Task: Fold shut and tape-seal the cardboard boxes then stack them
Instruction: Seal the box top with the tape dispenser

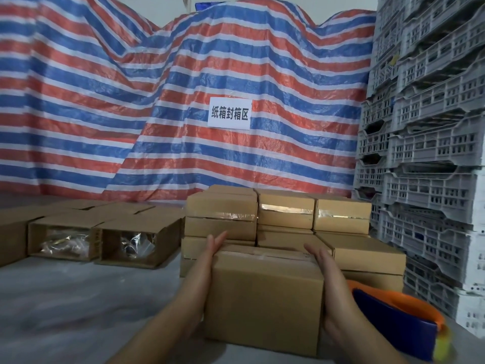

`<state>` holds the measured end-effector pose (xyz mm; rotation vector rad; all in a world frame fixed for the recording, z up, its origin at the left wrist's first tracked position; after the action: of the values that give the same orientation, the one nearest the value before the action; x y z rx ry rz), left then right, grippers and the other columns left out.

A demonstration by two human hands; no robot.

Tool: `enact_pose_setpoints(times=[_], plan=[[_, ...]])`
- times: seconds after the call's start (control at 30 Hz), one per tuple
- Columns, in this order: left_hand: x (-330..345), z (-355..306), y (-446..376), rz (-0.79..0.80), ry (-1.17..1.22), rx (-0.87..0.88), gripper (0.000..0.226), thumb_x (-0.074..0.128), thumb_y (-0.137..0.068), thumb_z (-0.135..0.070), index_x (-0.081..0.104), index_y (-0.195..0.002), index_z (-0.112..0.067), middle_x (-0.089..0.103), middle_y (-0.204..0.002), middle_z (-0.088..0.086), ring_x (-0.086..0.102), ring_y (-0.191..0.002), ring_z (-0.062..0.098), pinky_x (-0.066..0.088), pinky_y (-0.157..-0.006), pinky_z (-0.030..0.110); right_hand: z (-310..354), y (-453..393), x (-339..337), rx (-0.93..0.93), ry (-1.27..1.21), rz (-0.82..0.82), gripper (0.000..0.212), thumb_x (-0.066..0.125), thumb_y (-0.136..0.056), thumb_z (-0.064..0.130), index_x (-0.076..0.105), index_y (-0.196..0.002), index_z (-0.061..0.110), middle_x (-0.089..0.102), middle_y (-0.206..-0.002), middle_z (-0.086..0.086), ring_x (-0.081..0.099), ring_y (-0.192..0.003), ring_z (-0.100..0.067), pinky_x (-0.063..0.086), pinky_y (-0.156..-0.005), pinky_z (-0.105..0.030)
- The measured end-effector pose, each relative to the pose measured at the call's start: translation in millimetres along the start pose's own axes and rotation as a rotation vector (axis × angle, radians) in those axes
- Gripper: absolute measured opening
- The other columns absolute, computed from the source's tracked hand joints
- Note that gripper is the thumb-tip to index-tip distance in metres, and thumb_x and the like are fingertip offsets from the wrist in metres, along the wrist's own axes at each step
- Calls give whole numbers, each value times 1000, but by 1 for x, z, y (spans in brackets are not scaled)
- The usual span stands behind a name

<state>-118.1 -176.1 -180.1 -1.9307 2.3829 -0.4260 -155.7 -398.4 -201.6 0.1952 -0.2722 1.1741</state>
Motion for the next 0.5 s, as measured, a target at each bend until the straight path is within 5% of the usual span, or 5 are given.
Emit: enact_pose_setpoints(times=[0.13,0.23,0.33,0.4,0.5], plan=[[1,11,4,-22,33,-104,61,20,-97,-59,44,-144,-29,54,-139,12,51,-125,32,40,-105,43,-20,4,-10,155,32,-54,73,47,-88,71,61,-129,13,72,-108,-25,64,-110,-40,42,-107,-54],[-11,29,10,33,20,-172,72,28,-92,-60,38,-148,-18,46,-147,17,42,-136,33,35,-108,41,-15,29,-19,-104,148,150,71,40,-98,59,38,-151,13,46,-148,-24,41,-137,-39,29,-117,-50],[-20,33,14,120,-102,-160,65,48,-74,-69,48,-132,-39,63,-126,-10,58,-115,13,40,-102,35,-4,44,-26,-299,387,181,60,38,-105,38,25,-156,8,26,-161,-21,25,-147,-36,20,-120,-45],[-23,38,21,179,-239,-142,57,56,-65,-74,52,-118,-54,69,-109,-26,62,-102,-3,45,-91,23,-2,51,-16,-319,506,231,64,41,-100,49,13,-156,37,29,-158,1,31,-143,-22,26,-116,-42],[-22,34,26,160,-314,-82,48,50,-67,-76,51,-113,-62,65,-108,-34,59,-99,-13,43,-79,8,-7,52,1,-266,563,268,77,57,-66,67,8,-126,72,39,-126,32,42,-110,8,41,-101,-30]])
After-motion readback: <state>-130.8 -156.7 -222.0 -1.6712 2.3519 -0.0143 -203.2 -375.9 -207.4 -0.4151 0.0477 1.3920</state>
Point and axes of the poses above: each hand's wrist, its own y-axis away from the middle knuckle, its own x-axis out of the palm, z = x × y, the point moved 6 cm from there along -y, towards the middle knuckle
